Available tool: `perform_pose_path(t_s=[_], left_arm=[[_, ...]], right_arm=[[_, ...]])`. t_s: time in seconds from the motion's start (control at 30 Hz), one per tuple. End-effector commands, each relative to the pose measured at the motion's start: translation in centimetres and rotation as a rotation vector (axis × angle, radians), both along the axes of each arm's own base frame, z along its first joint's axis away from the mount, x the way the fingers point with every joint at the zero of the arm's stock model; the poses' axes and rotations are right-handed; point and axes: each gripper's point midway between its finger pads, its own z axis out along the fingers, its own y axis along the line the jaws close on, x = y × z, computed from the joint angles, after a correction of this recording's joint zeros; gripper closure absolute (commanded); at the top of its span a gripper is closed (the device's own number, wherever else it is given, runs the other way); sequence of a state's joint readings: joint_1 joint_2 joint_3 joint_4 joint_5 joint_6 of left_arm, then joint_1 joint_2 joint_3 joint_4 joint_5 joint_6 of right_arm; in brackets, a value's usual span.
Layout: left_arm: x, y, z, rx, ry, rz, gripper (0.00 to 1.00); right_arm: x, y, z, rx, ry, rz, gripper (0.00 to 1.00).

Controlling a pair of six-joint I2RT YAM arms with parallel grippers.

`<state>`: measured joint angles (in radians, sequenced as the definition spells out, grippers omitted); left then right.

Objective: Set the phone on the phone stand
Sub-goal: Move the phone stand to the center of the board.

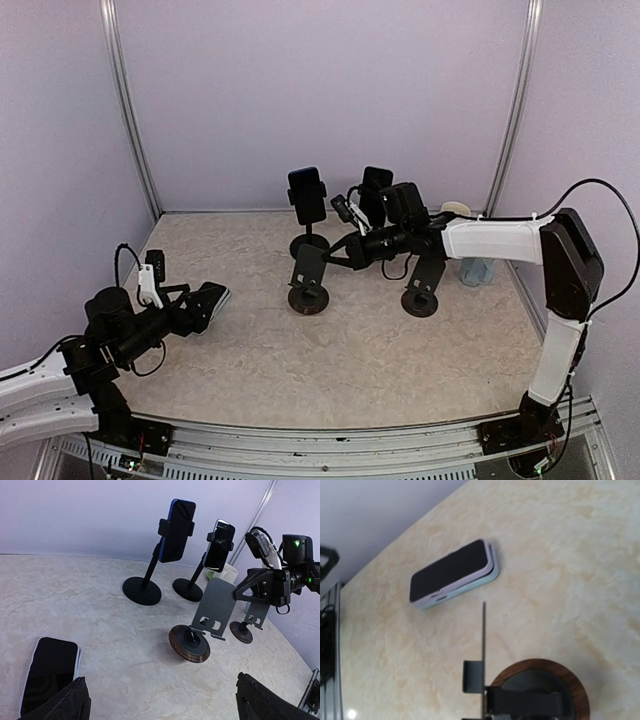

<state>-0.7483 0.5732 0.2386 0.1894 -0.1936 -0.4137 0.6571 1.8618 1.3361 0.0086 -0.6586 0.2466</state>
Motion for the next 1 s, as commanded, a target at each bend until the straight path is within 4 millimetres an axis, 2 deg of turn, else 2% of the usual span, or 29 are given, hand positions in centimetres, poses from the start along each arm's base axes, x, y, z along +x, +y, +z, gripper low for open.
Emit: perform_pose_path(t_s=[0.0,0.3,0.47,0.73,0.97], left_arm=[[0.8,2.2,0.5,-0.014,0.014,0.137,0.01],[2.6,3.7,-1.0,0.059,0.101,0.267,0.01],[3.7,3.7,-1.8,0.119,0.151,0.295,0.01],[6.0,5.9,-4.6,0.162,0.270,0.363,0.01],[7.7,5.9,-6.0,0.226,0.293,0.348,0.01]], right_arm=[[-1.3,1.5,1.4,0.030,-0.033,0.119,1.00],[-1.7,2.8,-0.3,-0.013,-0.008,0.195,1.00],[-1.7,3.1,-1.6,-0.047,-0.011,0.209,1.00],[-2.9,3.7,-3.1,-0.089,-0.032,0.257,1.00],[-3.6,3.7,-3.6,-0.106,-0.033,0.271,0.98]])
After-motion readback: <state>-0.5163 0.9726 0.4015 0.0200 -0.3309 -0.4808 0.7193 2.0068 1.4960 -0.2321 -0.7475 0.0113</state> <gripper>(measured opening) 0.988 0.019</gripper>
